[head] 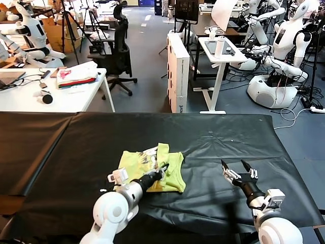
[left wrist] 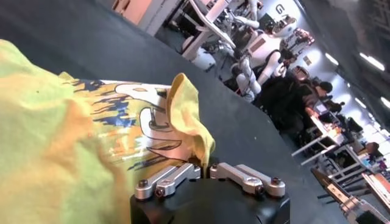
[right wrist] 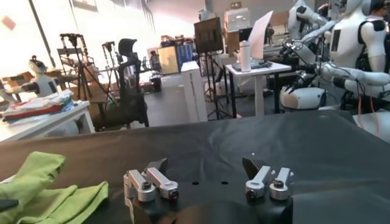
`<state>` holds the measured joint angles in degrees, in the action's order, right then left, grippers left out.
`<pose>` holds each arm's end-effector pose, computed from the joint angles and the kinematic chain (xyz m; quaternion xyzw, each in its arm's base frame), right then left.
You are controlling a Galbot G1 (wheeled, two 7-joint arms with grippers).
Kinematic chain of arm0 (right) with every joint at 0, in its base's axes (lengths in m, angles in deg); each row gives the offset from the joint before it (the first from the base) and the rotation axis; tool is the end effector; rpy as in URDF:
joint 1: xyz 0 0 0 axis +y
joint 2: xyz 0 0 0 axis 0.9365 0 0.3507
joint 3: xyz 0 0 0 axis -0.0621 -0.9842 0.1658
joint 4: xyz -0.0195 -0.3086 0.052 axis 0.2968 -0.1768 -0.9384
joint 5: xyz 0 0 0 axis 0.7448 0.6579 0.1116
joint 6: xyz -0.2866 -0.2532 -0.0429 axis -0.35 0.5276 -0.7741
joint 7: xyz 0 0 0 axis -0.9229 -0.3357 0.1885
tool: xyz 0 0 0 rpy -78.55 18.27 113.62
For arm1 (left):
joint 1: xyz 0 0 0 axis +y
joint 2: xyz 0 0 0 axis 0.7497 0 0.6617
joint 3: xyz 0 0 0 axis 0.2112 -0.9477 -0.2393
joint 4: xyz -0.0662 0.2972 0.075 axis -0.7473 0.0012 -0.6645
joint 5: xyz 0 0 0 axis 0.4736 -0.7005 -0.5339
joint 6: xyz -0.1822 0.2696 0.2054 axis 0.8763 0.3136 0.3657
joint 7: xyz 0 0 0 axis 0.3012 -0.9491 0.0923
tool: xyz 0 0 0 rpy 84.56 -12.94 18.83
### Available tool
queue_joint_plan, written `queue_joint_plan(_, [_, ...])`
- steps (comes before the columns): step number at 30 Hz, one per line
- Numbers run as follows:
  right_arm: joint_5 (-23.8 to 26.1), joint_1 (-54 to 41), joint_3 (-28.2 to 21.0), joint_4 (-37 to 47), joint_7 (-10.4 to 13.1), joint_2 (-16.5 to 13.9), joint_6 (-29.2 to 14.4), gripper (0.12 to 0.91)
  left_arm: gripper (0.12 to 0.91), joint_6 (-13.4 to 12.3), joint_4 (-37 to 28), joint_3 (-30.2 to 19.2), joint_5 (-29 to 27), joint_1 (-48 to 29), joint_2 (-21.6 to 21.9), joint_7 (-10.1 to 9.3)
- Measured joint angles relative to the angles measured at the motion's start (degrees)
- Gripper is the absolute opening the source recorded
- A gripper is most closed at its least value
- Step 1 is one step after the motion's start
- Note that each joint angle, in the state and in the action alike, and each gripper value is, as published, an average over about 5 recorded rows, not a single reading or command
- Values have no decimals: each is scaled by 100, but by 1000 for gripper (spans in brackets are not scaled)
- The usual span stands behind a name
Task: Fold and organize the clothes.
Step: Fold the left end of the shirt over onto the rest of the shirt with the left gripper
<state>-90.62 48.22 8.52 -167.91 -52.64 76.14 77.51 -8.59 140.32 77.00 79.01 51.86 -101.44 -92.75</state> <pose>0.2482 -0.0781 -0.2380 0.0416 -0.9902 -0.0636 0.1170 0.3082 -0.0574 -0.2288 -0.2070 -0.8776 0.3049 0.3066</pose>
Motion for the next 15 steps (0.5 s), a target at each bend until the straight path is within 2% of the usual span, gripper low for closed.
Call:
queue_joint_plan(6, [24,-28,-22,25,0,25,2,907,192,-98,-175,-12,-227,37,-58,78])
queue_joint_plan(8, [51,-45,-49,40,-2,44,2,907,243,-134,-220,-28,-271,28,-95,75])
queue_joint_plan(15, [260,-153,-209,155,-86,22,-58,907,653,-140,-282,-188,-433,38,-349,48])
